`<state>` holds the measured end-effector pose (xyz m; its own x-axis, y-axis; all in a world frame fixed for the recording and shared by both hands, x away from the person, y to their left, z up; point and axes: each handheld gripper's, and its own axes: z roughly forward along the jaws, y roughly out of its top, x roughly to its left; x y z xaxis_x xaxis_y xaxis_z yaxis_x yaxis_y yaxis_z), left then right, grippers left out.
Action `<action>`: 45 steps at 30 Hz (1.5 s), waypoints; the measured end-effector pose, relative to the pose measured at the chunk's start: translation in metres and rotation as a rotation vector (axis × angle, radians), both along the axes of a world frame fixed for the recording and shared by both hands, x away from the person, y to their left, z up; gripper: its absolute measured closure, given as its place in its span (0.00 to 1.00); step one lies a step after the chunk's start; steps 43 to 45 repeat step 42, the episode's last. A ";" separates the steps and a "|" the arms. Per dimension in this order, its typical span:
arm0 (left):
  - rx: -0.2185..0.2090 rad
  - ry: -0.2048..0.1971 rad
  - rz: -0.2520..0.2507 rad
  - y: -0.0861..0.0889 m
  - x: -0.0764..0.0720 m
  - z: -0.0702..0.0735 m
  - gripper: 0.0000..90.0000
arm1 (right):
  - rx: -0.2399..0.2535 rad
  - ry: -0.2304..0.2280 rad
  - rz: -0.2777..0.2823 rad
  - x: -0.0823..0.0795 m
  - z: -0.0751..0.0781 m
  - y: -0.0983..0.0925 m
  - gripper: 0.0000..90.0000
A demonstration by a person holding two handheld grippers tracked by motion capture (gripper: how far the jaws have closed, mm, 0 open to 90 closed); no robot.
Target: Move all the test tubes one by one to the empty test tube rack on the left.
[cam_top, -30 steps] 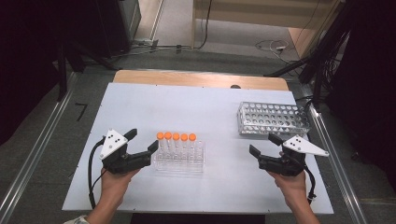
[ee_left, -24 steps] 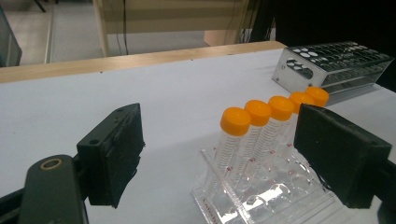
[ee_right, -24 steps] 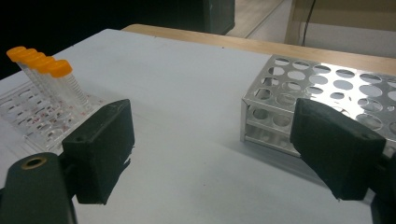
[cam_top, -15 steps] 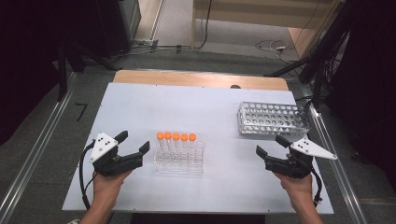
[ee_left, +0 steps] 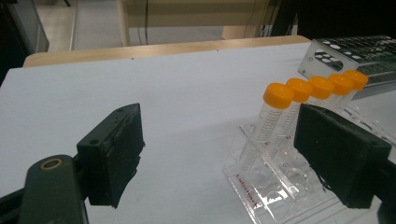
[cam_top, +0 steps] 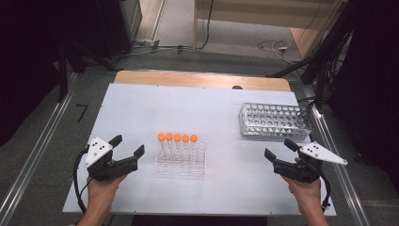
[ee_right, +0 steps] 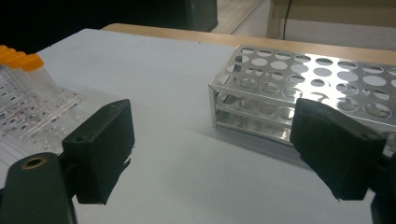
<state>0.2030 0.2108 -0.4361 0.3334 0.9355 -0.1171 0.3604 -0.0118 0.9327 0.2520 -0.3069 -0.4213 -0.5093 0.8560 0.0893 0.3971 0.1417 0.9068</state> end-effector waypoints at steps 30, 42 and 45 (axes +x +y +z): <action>0.022 0.041 0.089 0.031 -0.008 -0.014 0.18 | -0.030 0.008 -0.156 -0.009 -0.012 -0.047 0.14; 0.018 0.160 0.126 0.044 0.002 -0.036 0.18 | -0.049 0.056 -0.277 -0.008 -0.030 -0.079 0.14; 0.018 0.160 0.126 0.044 0.002 -0.036 0.18 | -0.049 0.056 -0.277 -0.008 -0.030 -0.079 0.14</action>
